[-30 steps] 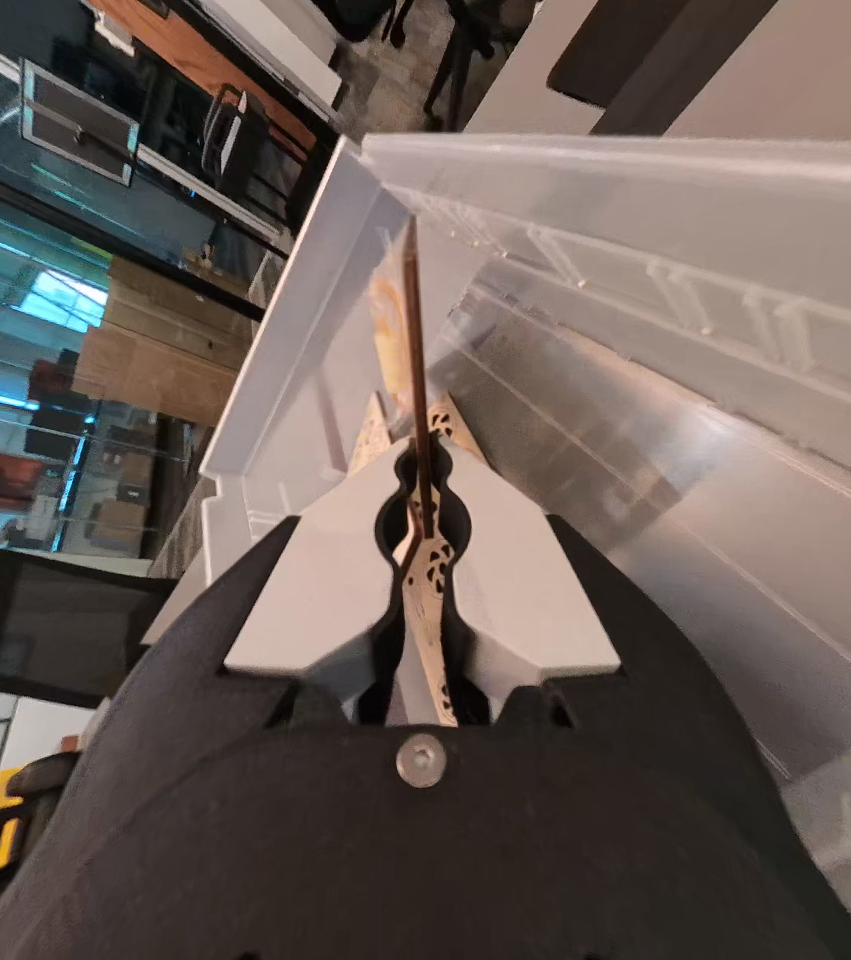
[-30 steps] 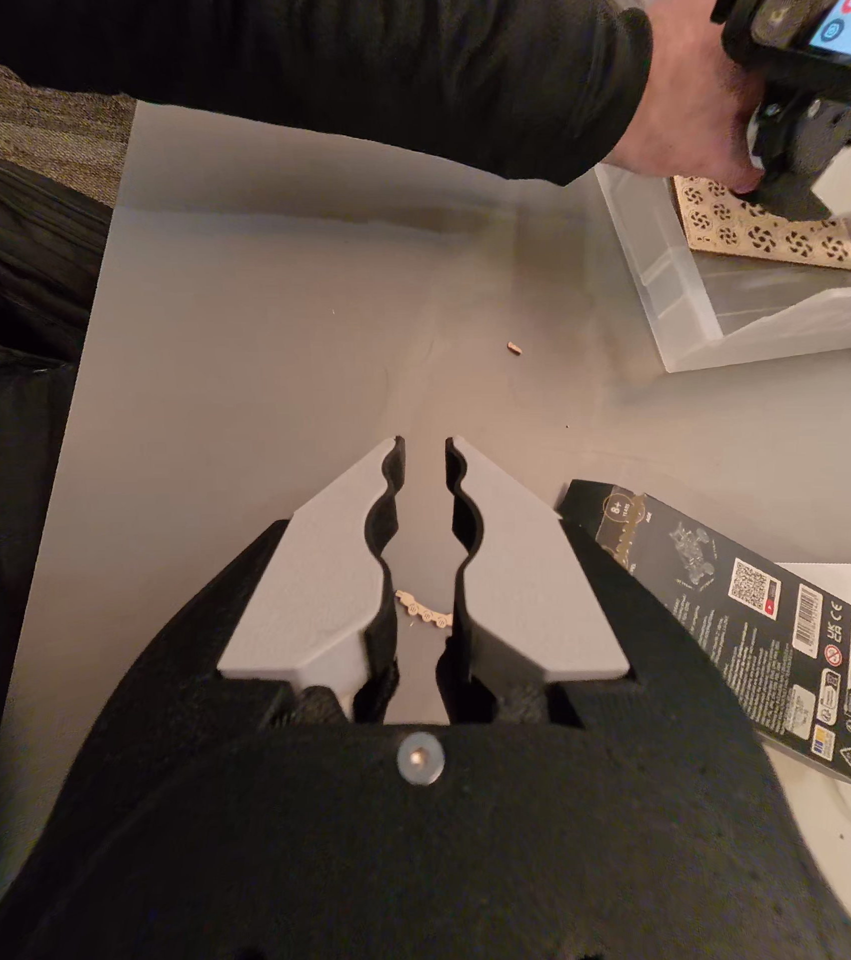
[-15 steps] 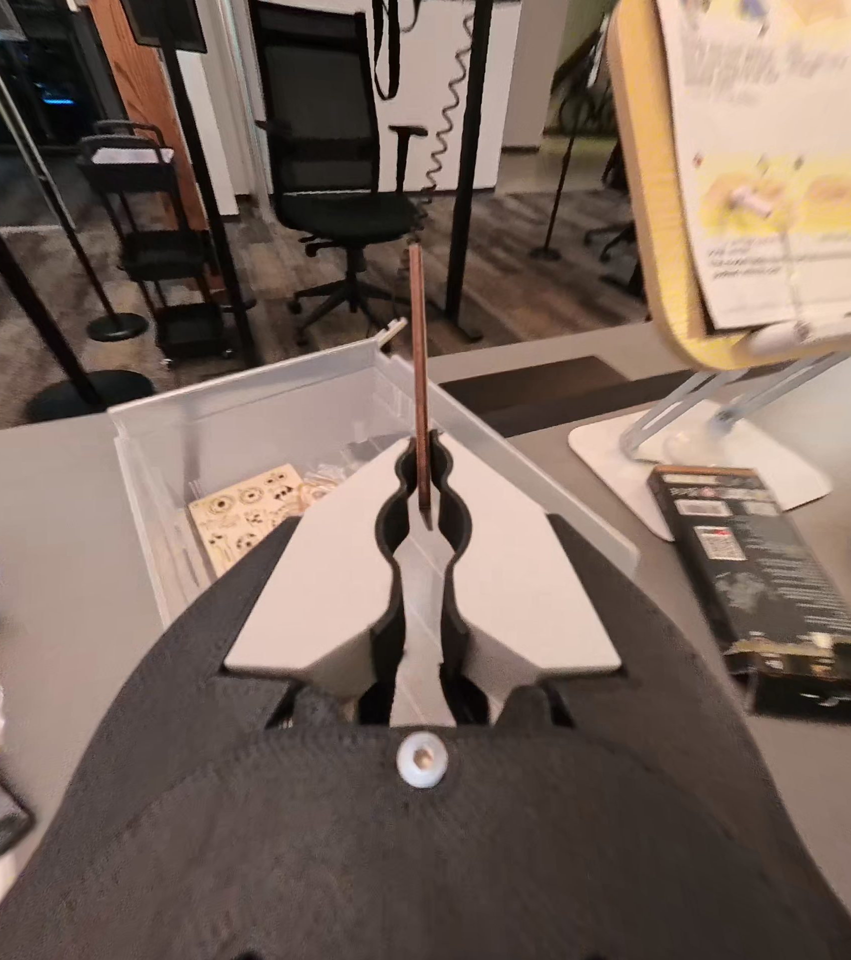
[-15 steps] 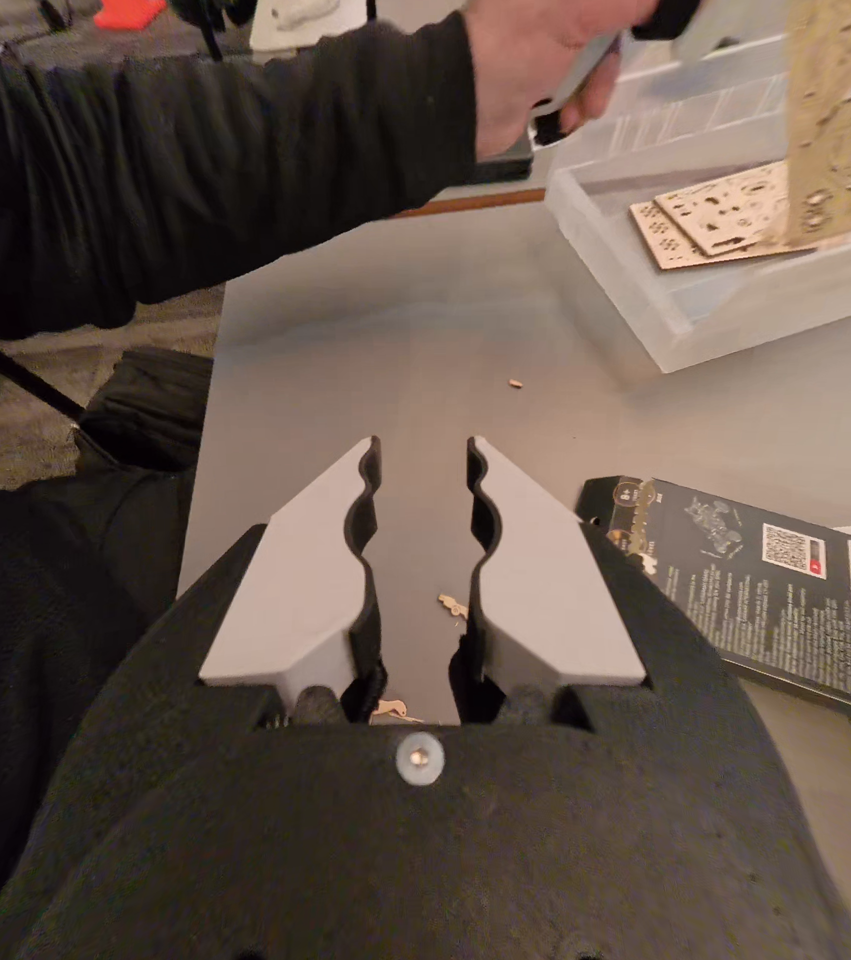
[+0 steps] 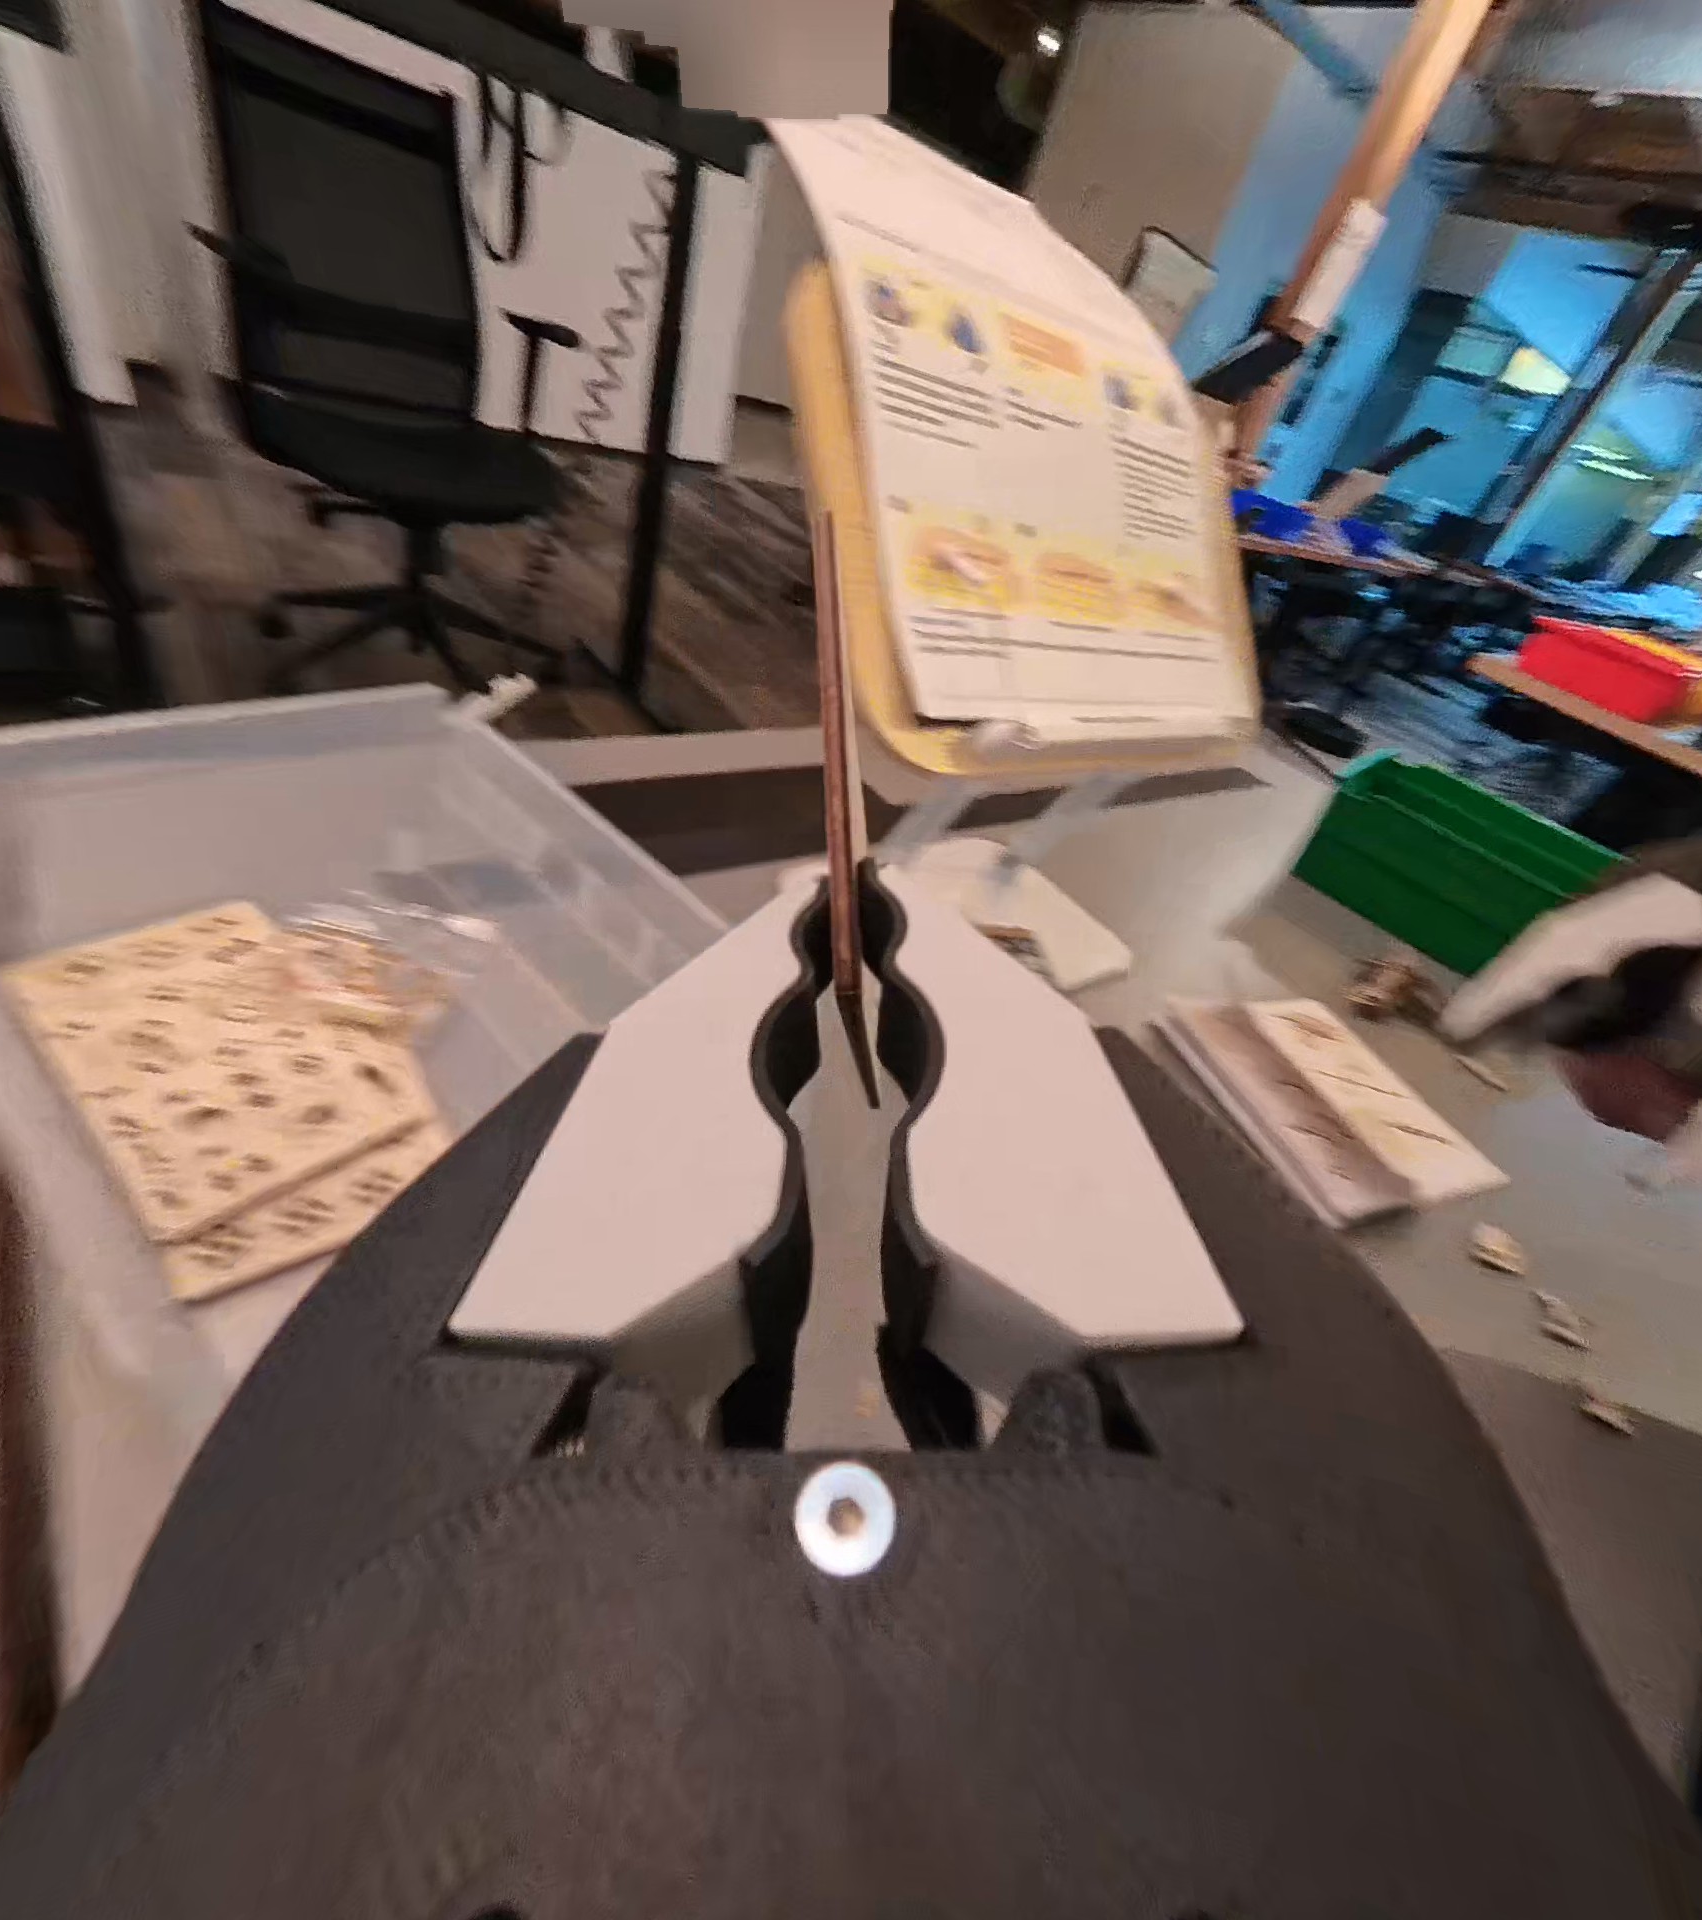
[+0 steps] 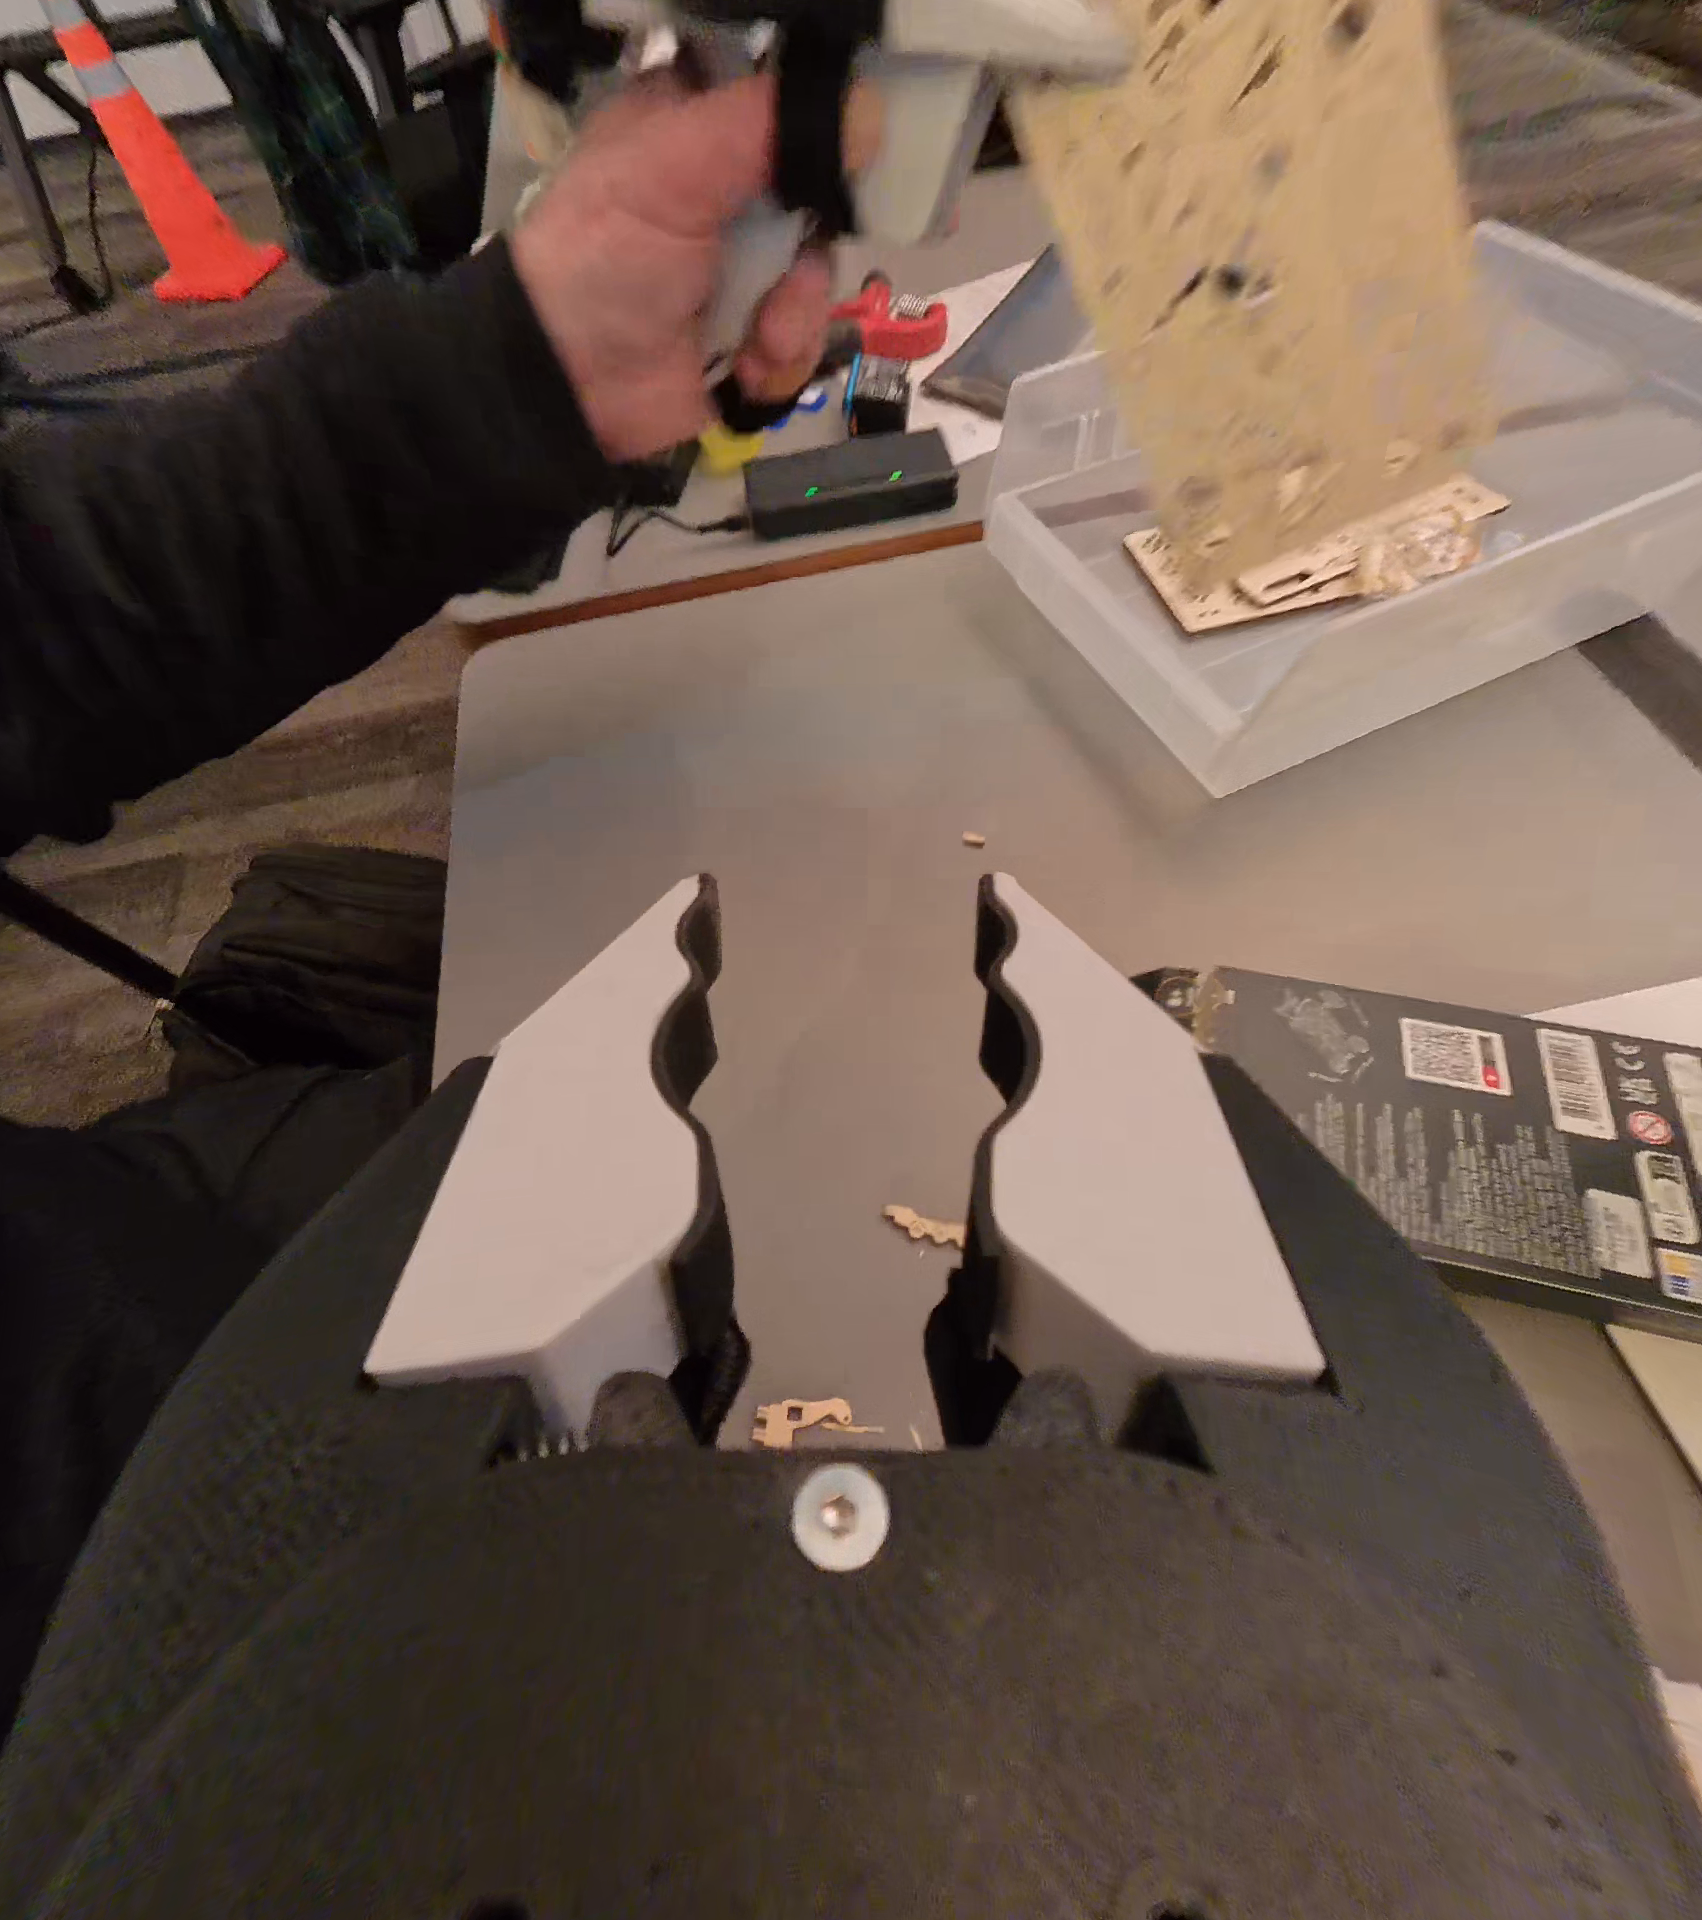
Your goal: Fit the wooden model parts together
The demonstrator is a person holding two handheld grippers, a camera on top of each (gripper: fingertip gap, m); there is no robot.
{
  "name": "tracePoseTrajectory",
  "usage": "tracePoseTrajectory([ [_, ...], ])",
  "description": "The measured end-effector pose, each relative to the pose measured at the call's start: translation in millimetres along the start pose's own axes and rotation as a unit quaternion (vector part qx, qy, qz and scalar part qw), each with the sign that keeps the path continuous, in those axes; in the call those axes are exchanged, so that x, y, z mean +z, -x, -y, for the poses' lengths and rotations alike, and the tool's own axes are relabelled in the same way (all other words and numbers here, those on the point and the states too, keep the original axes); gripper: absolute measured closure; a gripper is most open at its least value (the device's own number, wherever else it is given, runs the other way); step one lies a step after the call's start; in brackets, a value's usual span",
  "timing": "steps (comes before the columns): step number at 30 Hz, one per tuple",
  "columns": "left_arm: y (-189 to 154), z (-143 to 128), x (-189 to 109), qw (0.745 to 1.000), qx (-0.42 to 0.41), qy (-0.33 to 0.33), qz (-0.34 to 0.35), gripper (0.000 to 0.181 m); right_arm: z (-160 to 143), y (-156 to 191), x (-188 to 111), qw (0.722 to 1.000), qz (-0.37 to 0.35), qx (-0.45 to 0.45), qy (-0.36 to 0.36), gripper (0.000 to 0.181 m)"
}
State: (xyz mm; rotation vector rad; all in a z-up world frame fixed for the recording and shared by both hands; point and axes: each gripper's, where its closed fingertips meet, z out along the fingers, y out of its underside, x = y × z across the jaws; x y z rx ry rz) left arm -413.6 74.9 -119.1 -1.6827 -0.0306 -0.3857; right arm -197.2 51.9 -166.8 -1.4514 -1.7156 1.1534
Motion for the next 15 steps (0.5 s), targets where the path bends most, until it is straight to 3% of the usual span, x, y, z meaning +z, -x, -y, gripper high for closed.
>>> tracePoseTrajectory([
  [4,-75.8,-39.0,-0.5,0.995,-0.041,0.054,-0.077,0.180,28.0,-16.3,-12.2,0.998,-0.029,0.016,-0.048,0.122],
  [7,-117.9,-74.1,-2.0,0.985,-0.078,0.089,-0.123,0.180,40.0,-22.9,-4.3,0.997,-0.026,0.031,-0.066,0.120],
  [12,-147.2,-106.4,-10.4,0.971,-0.135,0.108,-0.165,0.180,16.0,-17.1,47.1,0.997,0.041,0.068,-0.006,0.115],
  [15,-152.4,-116.7,-16.9,0.967,-0.140,0.126,-0.170,0.180,2.5,4.5,68.7,0.986,0.127,0.104,0.018,0.137],
])
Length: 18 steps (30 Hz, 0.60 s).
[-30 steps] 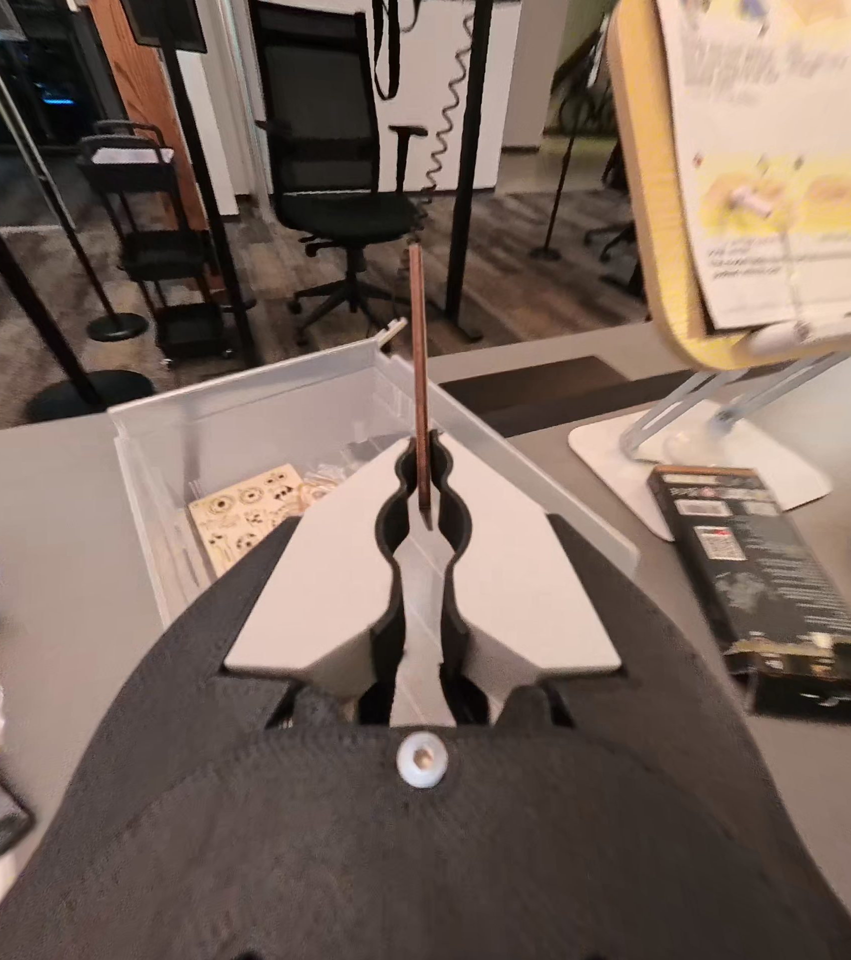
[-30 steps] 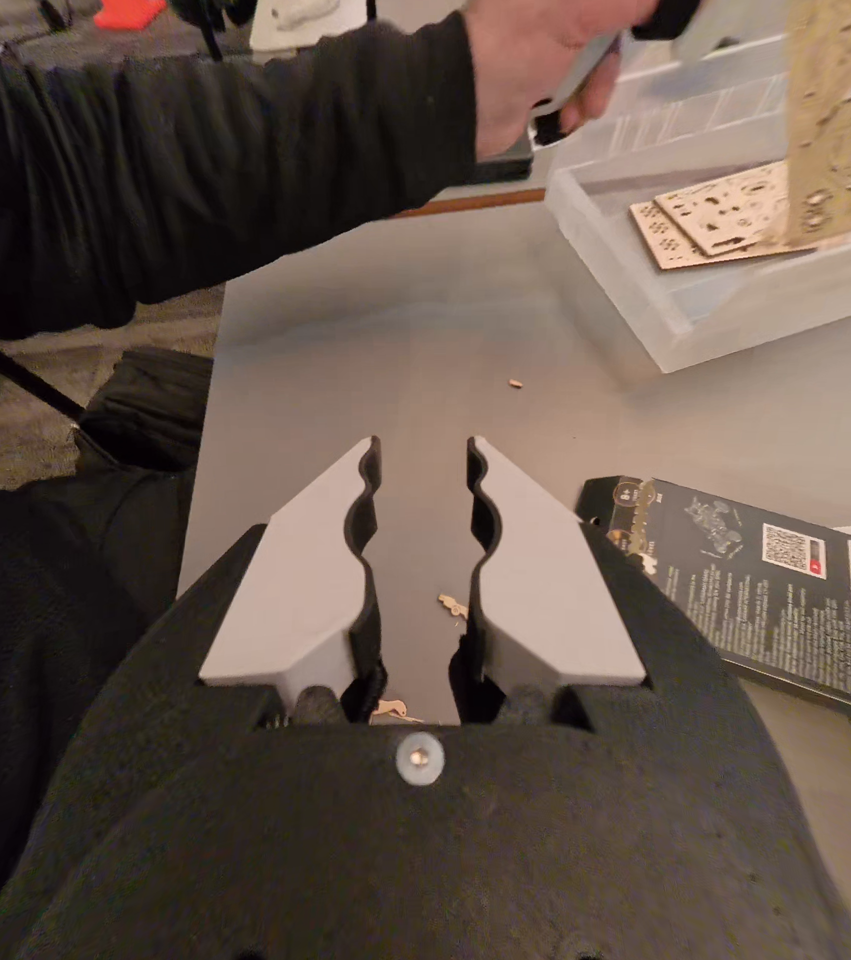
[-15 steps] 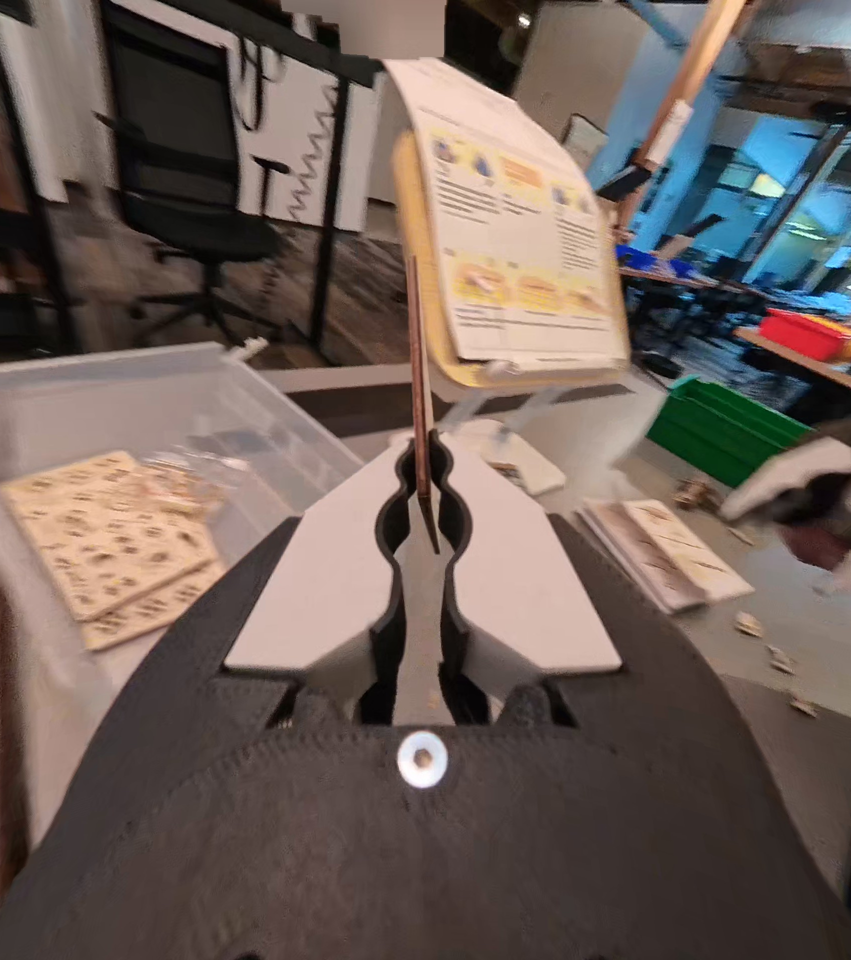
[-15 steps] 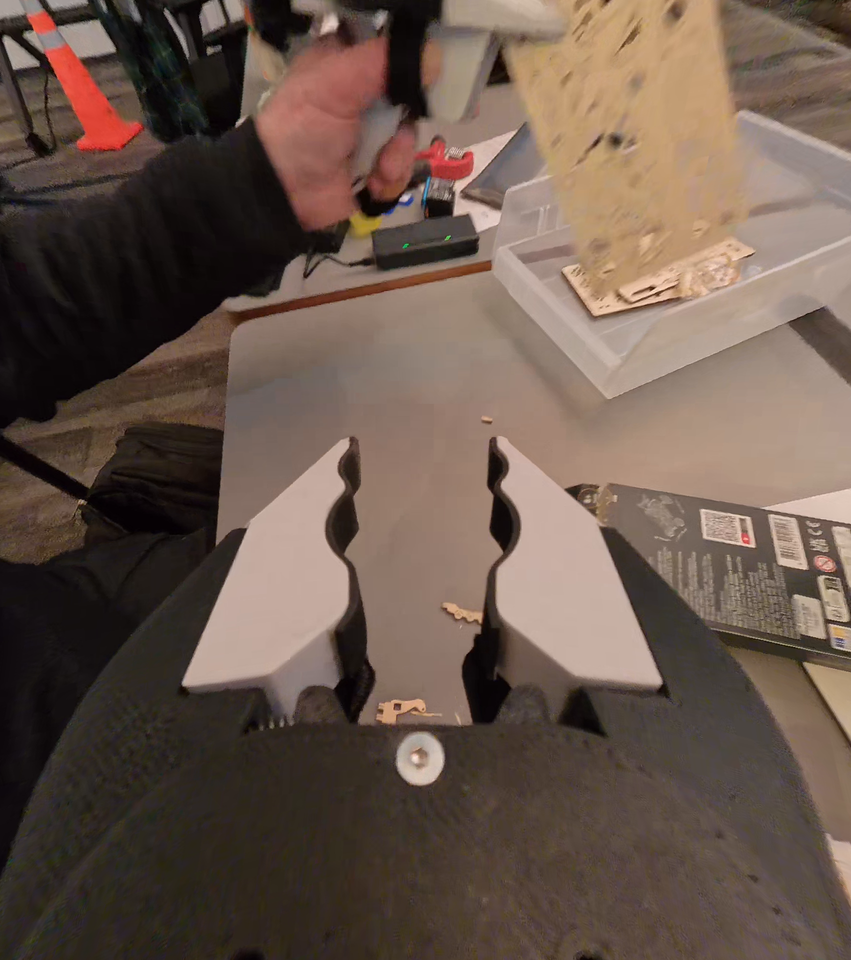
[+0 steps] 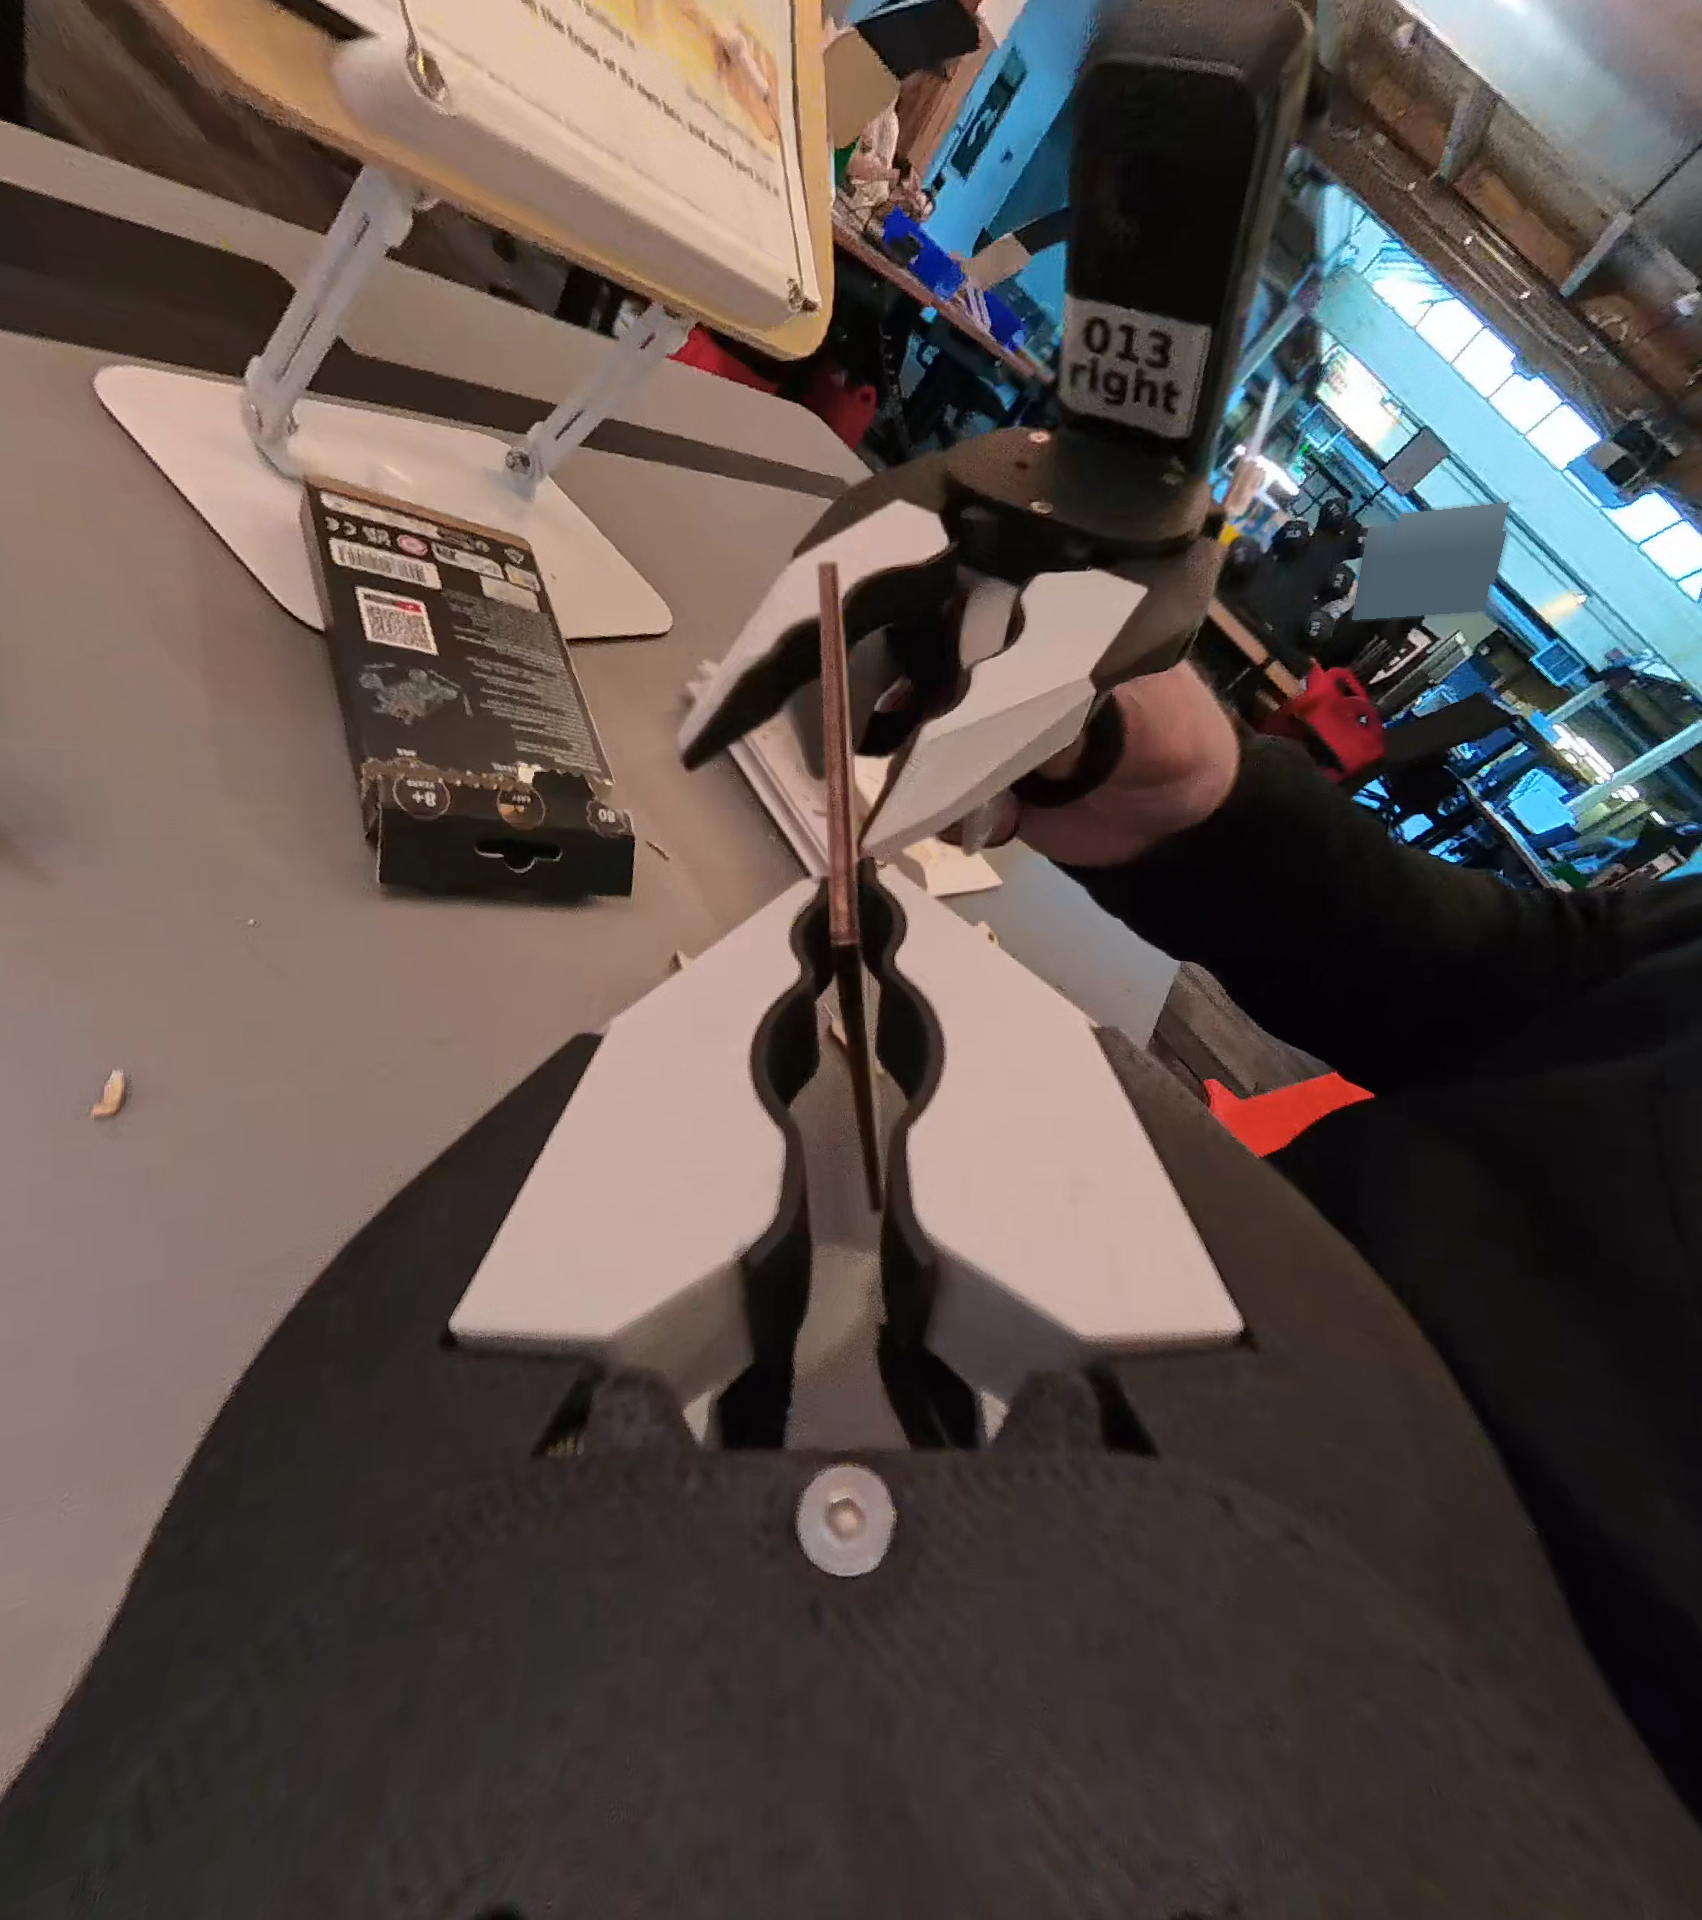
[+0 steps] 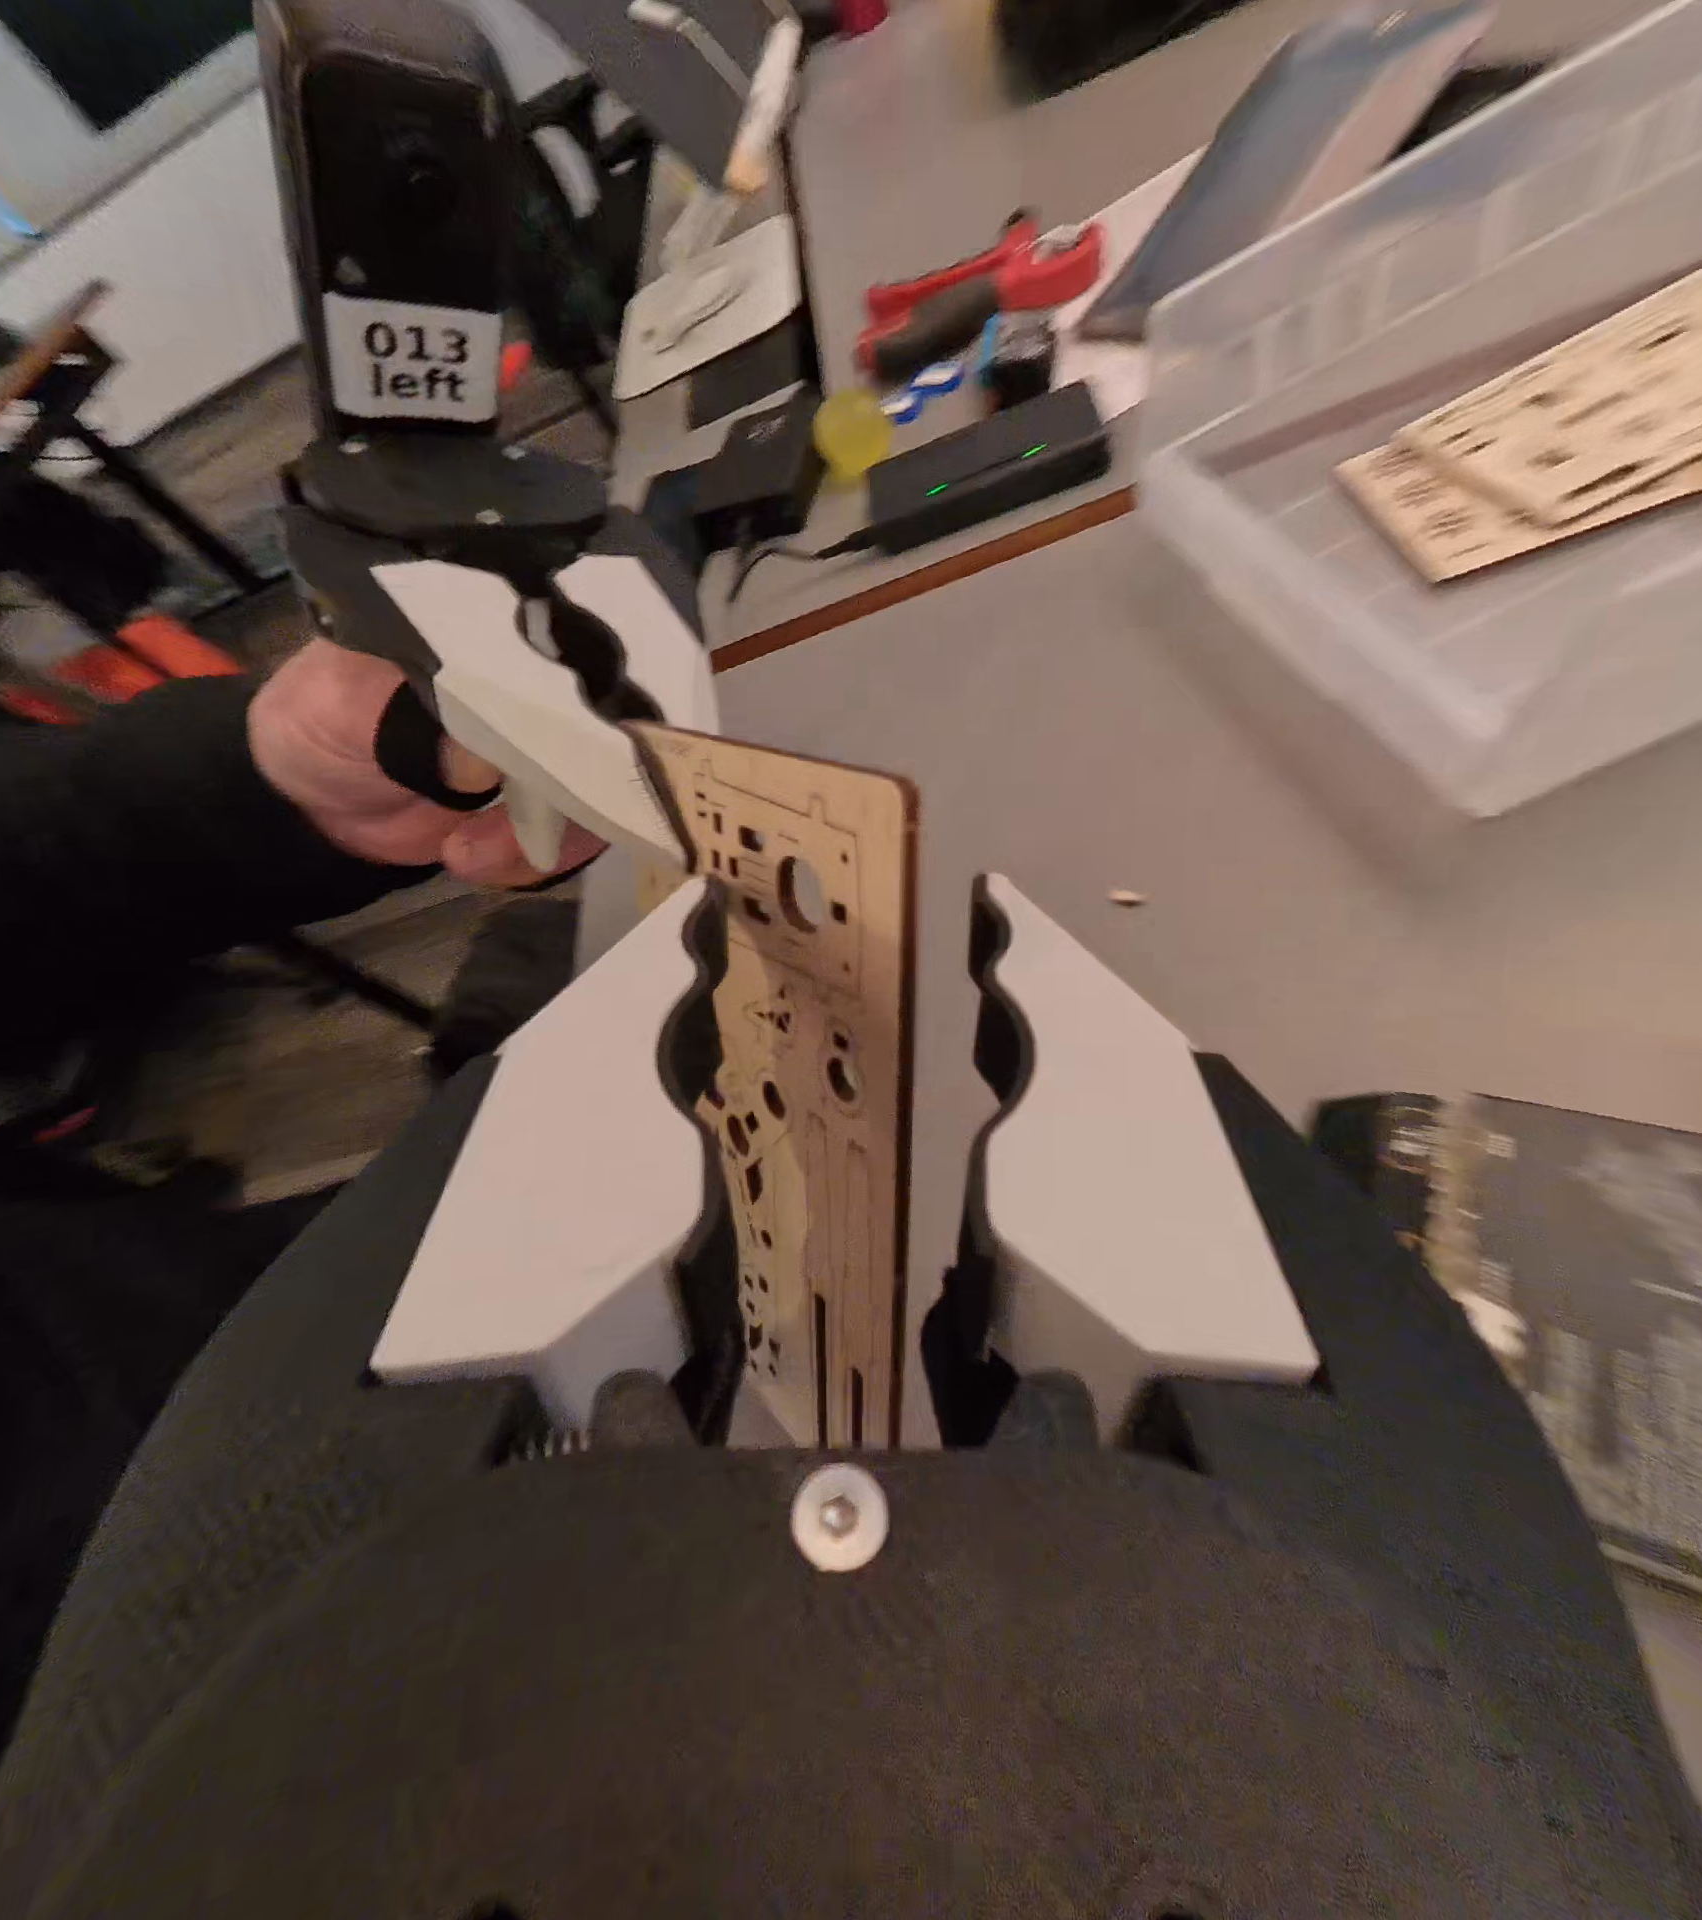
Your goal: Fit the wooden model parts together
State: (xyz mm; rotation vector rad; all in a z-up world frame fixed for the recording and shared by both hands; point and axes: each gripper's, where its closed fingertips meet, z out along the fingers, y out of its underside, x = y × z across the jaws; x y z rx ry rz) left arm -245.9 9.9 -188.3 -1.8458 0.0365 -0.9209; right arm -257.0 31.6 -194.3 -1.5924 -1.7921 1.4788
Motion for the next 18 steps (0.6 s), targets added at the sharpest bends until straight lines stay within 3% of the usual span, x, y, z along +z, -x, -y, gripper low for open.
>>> tracePoseTrajectory([
  [6,3.0,-6.8,-5.3,1.000,0.004,0.009,0.004,0.180,-2.0,11.4,11.1,0.995,0.079,0.053,-0.014,0.156],
  [18,27.4,-24.2,-1.3,0.998,0.004,0.001,0.069,0.178,-22.9,-5.0,24.9,0.995,0.044,0.094,-0.008,0.156],
])
